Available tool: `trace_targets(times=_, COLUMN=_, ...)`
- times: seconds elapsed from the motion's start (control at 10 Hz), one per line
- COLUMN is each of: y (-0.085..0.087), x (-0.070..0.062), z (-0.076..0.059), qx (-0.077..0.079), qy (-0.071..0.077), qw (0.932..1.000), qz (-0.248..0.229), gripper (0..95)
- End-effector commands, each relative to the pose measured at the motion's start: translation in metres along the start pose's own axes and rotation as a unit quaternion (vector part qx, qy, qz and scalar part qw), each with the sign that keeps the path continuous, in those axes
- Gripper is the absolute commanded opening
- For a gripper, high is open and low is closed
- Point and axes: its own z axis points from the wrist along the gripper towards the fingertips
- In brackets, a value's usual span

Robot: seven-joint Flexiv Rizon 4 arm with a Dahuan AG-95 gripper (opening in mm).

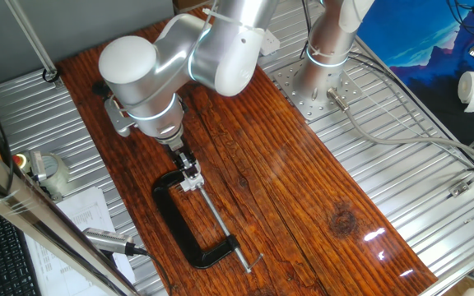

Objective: Install the light bulb by rotating it

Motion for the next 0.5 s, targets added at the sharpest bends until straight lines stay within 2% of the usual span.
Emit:
trace_targets(times=0.1, y=0.0005, x=0.0010, z=-0.0007, qx=-0.006, qy=0.004, qw=0.9996, qz=0.026, gripper=19.0)
trace_targets(times=0.5, y=0.0005, x=0.0010, z=-0.0007, qx=-0.011, qy=0.005, qw=0.9977, qz=0.066, gripper=19.0)
